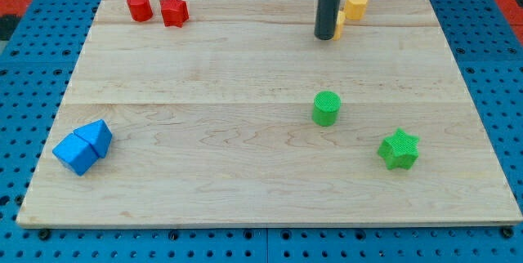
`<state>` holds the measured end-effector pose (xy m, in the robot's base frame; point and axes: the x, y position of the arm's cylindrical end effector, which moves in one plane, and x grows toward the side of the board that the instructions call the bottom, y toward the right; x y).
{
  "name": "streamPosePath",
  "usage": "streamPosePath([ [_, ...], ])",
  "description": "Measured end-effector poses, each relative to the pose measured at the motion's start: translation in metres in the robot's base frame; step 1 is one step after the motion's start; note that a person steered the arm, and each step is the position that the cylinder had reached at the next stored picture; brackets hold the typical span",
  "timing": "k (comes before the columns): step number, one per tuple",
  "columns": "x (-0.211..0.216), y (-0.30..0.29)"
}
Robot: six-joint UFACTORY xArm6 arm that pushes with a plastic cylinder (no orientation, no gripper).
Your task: Push the green circle left to the yellow blocks
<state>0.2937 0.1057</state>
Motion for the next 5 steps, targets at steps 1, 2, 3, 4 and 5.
streamPosePath([
  [1, -0.005, 0.027],
  [2, 0.033, 0.021],
  [3, 0.104, 0.065],
  [4, 0.183, 0.073],
  [5, 0.199, 0.013],
])
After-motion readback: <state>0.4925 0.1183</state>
